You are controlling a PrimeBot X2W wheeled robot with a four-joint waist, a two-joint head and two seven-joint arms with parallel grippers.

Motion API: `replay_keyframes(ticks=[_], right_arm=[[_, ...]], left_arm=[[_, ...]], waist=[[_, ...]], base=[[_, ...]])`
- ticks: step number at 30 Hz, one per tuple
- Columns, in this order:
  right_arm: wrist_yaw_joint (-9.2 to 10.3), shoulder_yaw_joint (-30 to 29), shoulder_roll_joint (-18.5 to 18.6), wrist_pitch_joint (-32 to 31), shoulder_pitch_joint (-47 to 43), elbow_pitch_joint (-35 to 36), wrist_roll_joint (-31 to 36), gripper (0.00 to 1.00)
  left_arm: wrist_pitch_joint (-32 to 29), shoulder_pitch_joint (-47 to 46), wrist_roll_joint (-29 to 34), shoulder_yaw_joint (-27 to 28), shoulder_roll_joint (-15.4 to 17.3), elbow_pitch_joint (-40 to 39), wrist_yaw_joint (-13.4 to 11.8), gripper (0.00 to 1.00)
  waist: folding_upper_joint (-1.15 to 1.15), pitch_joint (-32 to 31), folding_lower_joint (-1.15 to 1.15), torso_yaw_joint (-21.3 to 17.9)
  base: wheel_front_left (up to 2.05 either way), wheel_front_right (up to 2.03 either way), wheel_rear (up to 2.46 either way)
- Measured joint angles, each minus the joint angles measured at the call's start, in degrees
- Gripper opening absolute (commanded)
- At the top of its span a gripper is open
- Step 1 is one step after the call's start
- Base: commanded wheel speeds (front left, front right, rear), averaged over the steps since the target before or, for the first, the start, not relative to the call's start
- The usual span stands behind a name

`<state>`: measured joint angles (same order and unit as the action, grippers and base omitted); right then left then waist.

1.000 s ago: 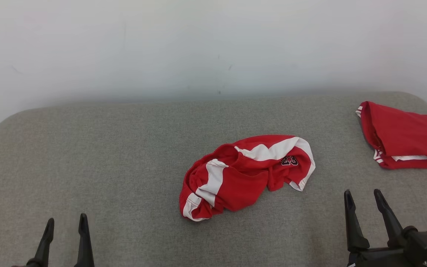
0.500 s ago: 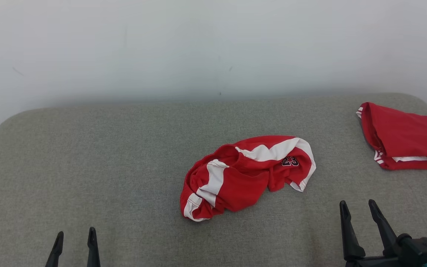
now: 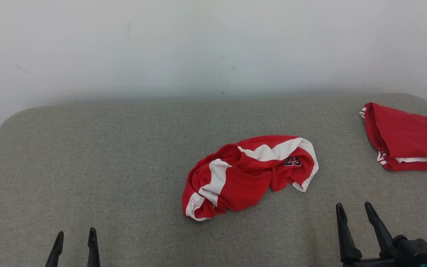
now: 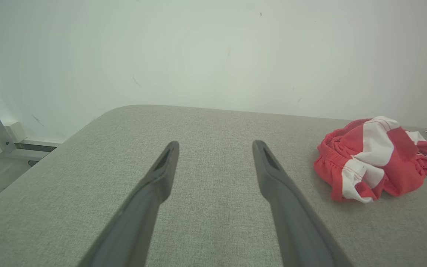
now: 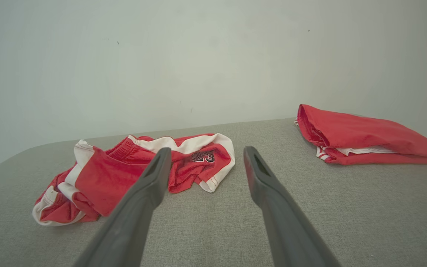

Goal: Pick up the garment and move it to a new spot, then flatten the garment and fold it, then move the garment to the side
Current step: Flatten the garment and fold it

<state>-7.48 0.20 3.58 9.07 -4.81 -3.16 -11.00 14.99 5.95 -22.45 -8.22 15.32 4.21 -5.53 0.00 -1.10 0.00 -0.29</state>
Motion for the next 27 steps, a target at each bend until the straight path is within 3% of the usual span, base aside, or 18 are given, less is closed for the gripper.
replay_keyframes(ticks=[16,27], right_arm=[[0.0,0.9,0.0,0.1,0.3,-1.1,-0.5,1.0],[0.0,4.8,2.3,-2.1,7.4,-3.0,-1.1,1.0]], left_arm=[[0.0,-0.1,1.8,0.4,-0.4,0.1,1.0,1.0],[0.0,-3.5,2.9,-2.0,-0.8,1.5,2.0,1.0]], waist=[[0.0,-0.1,0.0,0.9],[0.0,0.2,0.0,4.9]], base=[[0.0,0.0,0.0],[0.0,0.0,0.0]])
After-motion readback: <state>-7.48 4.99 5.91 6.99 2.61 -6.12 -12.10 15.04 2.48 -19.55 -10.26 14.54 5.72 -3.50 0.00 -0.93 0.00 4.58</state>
